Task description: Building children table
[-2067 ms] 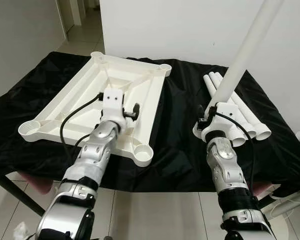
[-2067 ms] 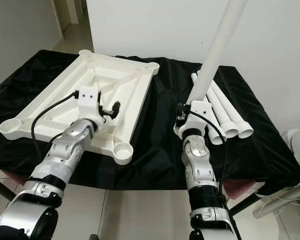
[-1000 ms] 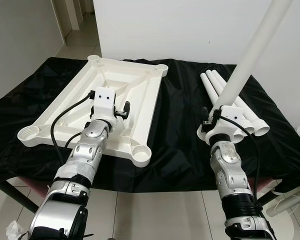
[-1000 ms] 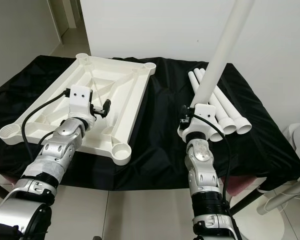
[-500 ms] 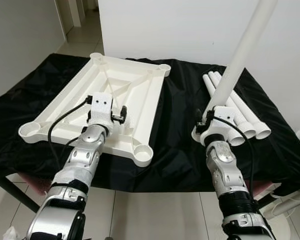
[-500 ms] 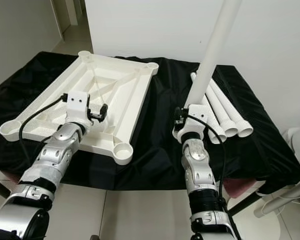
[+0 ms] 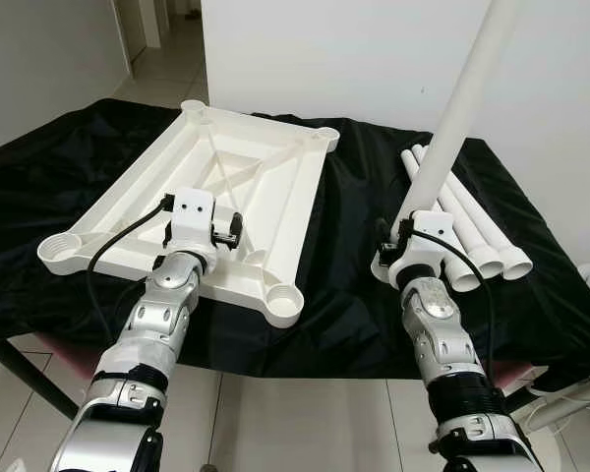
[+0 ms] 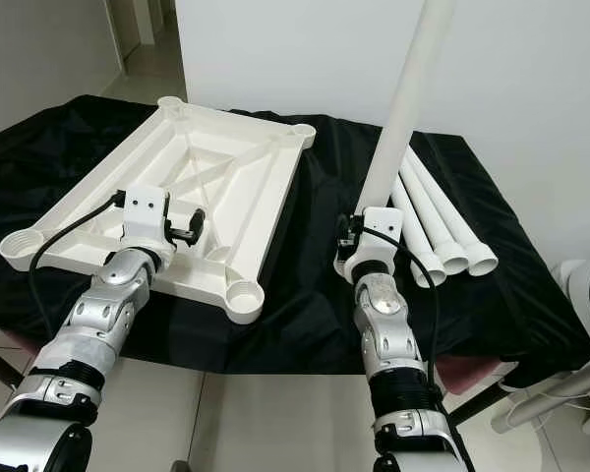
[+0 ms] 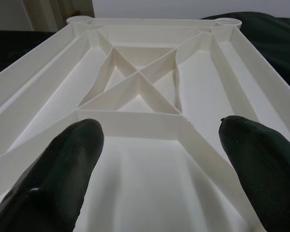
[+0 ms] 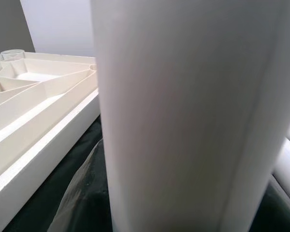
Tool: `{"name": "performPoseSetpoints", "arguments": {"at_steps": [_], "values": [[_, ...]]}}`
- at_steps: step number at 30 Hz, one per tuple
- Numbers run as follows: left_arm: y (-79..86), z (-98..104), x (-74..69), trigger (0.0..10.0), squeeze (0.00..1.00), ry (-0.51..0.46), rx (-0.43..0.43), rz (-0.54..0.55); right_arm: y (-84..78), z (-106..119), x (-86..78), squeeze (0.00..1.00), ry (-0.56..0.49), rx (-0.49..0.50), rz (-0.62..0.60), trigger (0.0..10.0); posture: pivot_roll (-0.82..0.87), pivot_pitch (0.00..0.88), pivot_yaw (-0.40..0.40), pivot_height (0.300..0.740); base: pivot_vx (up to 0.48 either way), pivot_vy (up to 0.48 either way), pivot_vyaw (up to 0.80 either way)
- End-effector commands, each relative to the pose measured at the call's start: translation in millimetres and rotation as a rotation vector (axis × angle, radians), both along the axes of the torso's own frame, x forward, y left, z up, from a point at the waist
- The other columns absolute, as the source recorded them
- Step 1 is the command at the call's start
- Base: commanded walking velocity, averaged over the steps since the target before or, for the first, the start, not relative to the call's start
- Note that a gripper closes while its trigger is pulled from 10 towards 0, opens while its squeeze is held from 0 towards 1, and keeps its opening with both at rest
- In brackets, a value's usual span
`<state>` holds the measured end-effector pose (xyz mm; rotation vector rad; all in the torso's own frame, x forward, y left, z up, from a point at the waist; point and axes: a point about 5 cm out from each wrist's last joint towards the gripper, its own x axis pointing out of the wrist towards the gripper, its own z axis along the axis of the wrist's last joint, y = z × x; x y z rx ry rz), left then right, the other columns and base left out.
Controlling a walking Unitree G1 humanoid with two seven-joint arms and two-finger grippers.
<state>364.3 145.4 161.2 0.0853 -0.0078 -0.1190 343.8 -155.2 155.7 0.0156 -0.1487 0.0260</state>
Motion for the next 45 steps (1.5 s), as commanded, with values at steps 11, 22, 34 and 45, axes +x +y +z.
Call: {"name": "performPoseSetpoints", "arguments": {"at_steps": [11, 22, 34, 45], "values": [[-8.7, -4.7, -7.0, 10.0, 0.0, -0.024, 0.049, -0.05, -6.2, 2.5, -2.7, 0.0, -0.032, -0.026, -0.014, 10.0, 0.07, 0.0, -0.067, 0.74, 0.0, 0.0, 0.0], [-17.8, -13.2, -23.7, 10.0, 0.0, -0.03, 0.239, -0.378, -7.8, 0.6, -3.6, 0.0, -0.027, -0.023, -0.021, 10.0, 0.08, 0.0, -0.069, 0.74, 0.0, 0.0, 0.0], [2.6, -26.0, -51.2, 10.0, 0.0, 0.123, 0.311, -0.764, -6.8, -1.5, -4.0, 0.0, -0.019, -0.029, -0.015, 10.0, 0.1, 0.006, -0.077, 0.74, 0.0, 0.0, 0.0], [18.5, -39.2, -48.6, 10.0, 0.0, 0.256, 0.466, -0.854, -5.5, -0.8, -3.7, 0.0, -0.021, -0.033, -0.011, 10.0, 0.09, 0.015, -0.066, 0.74, 0.0, 0.0, 0.0]]}}
